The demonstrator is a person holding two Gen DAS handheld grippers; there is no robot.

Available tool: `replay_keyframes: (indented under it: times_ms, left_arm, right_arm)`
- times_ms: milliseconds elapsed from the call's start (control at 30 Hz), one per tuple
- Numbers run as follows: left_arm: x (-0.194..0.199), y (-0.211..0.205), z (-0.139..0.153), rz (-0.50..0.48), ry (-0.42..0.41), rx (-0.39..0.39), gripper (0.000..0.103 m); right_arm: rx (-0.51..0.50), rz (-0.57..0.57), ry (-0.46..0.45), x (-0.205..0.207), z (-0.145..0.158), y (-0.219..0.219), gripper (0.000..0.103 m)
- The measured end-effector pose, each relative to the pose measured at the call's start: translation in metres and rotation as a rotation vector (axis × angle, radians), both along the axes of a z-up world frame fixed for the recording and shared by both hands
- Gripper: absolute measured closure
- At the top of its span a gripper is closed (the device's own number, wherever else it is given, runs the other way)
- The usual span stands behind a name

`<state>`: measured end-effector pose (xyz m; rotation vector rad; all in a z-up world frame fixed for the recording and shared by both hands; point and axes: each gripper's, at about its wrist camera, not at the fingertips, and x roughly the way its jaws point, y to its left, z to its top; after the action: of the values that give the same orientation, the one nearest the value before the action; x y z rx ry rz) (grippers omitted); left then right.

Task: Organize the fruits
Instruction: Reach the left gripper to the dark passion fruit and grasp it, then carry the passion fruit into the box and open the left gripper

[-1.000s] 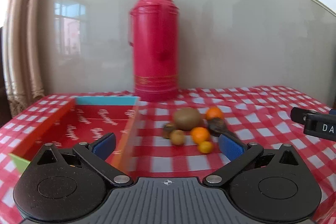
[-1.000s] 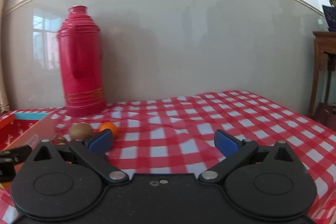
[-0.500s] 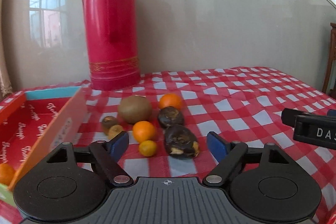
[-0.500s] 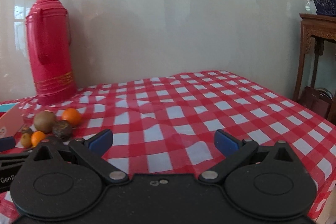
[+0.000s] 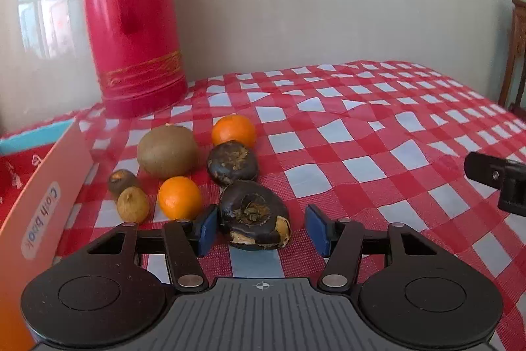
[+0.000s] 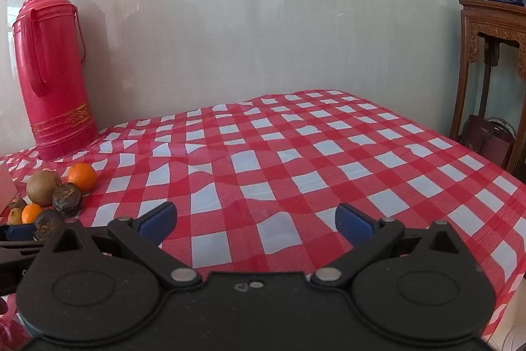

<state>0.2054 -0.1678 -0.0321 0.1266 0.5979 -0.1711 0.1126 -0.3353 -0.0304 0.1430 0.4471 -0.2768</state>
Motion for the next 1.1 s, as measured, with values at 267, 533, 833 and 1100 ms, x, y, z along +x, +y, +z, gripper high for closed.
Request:
replay_keyframes:
  times_ms: [267, 533, 833, 1100]
  left_arm:
    - [-0.011, 0.008, 0.003, 0.024, -0.051, -0.029, 0.059]
    - [-0.028, 0.032, 0.022, 0.045, -0.123, -0.038, 0.059]
    - [-0.051, 0.1, 0.052, 0.147, -0.202, -0.029, 0.059]
    - [-0.064, 0.169, 0.055, 0.275, -0.2, -0.023, 0.059]
  right_arm:
    - [-0.003, 0.01, -0.004, 0.001, 0.002, 0.008, 0.006]
    - [0.026, 0.038, -0.011, 0.007, 0.006, 0.023, 0.006]
    - [0.01, 0.121, -0.014, 0.013, 0.01, 0.066, 0.006]
    - [0.019, 0.184, -0.017, 0.014, 0.011, 0.101, 0.006]
